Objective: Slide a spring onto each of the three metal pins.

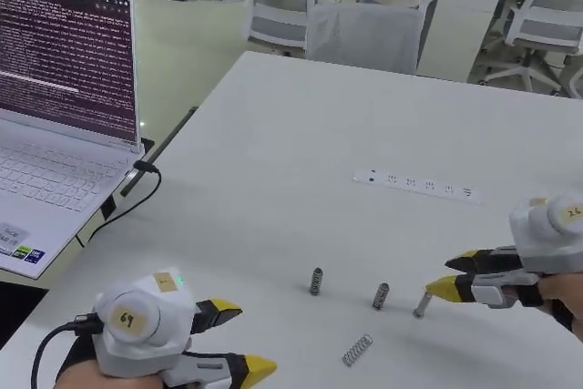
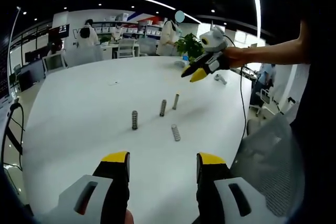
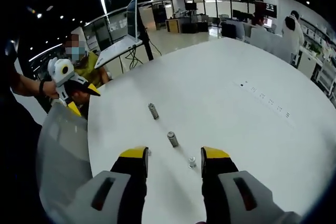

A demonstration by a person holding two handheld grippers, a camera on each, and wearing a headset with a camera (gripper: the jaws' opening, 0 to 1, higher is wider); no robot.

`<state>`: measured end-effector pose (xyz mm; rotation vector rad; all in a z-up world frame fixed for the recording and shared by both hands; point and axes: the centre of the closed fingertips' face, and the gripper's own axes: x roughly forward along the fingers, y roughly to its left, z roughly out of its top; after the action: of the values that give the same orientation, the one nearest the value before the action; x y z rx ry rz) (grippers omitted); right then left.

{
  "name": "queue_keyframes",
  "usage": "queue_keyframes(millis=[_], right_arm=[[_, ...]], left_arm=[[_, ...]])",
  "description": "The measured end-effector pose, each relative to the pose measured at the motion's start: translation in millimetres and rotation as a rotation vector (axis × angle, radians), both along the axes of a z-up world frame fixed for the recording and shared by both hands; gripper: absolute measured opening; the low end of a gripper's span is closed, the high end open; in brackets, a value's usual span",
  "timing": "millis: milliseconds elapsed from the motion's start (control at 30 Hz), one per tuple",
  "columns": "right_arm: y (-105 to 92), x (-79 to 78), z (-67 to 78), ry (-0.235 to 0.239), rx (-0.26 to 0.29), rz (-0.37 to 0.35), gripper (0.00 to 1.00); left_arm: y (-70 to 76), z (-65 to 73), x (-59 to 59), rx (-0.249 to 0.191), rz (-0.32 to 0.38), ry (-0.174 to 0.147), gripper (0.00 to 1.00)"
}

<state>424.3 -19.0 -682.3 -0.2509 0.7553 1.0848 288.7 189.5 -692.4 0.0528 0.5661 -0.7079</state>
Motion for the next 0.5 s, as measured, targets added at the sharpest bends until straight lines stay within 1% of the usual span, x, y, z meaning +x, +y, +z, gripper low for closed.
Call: queue_keyframes(millis=[167,333,500], right_arm=[[-13.0,-10.0,5.2,-0.01,0.045,-0.058,0.4],[-24.1,-23.6,4.8,-0.009,0.059,-0.093,0.42],[-36.6,-37.6,0.6,-0.002,0.071,-0.134,0.44]], left_arm=[[1.5,1.4,1.1,0.001,0.003,0.0,0.46],[2.4,2.0,2.6,0.004,0.002,-0.002,0.46],[1.7,2.4,4.0,0.003,0.003,-0.002,0.46]])
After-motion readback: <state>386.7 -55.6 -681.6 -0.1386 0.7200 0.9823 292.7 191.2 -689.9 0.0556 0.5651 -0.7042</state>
